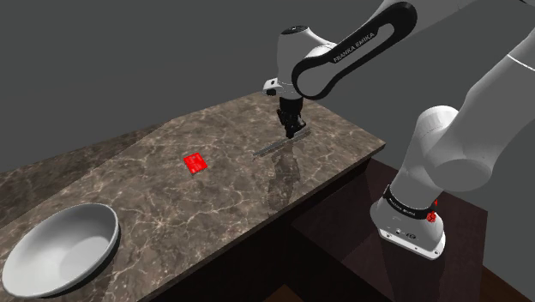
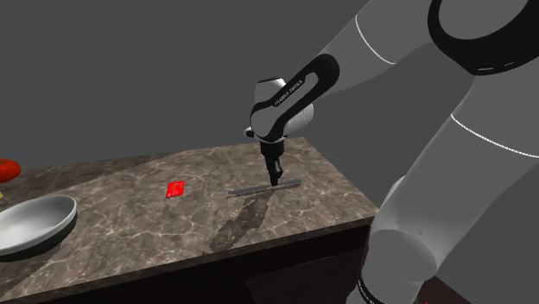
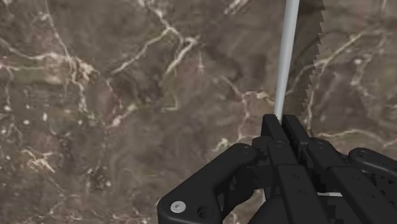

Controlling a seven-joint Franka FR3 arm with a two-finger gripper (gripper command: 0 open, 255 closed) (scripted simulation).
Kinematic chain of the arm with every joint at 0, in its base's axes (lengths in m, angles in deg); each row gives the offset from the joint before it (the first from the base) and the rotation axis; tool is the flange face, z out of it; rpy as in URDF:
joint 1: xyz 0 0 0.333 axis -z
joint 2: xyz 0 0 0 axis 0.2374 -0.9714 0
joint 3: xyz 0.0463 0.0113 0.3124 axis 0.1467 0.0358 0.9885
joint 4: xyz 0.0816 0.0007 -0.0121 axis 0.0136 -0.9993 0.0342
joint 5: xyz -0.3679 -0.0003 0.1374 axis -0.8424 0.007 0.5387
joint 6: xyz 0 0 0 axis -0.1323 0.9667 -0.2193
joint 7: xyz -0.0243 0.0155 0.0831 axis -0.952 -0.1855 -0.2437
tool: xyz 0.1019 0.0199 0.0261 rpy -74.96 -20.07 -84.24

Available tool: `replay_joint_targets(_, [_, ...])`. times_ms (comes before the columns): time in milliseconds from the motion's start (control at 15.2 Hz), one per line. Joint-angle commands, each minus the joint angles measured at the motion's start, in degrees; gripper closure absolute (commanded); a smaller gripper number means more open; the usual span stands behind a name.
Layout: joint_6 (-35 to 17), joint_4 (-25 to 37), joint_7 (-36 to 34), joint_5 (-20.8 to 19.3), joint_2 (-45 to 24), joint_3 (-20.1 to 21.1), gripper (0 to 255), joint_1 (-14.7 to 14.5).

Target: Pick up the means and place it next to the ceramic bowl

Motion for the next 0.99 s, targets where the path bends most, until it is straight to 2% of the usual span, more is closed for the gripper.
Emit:
replay_joint_targets(0, [0.0, 0.0, 0.0, 0.0, 0.0, 0.0, 255, 0.0])
replay_joint_targets(264, [0.0, 0.0, 0.0, 0.0, 0.0, 0.0, 255, 0.0])
replay_joint_targets(924, [8.88, 4.07, 0.06, 0.02, 4.84, 0.65, 255, 0.02])
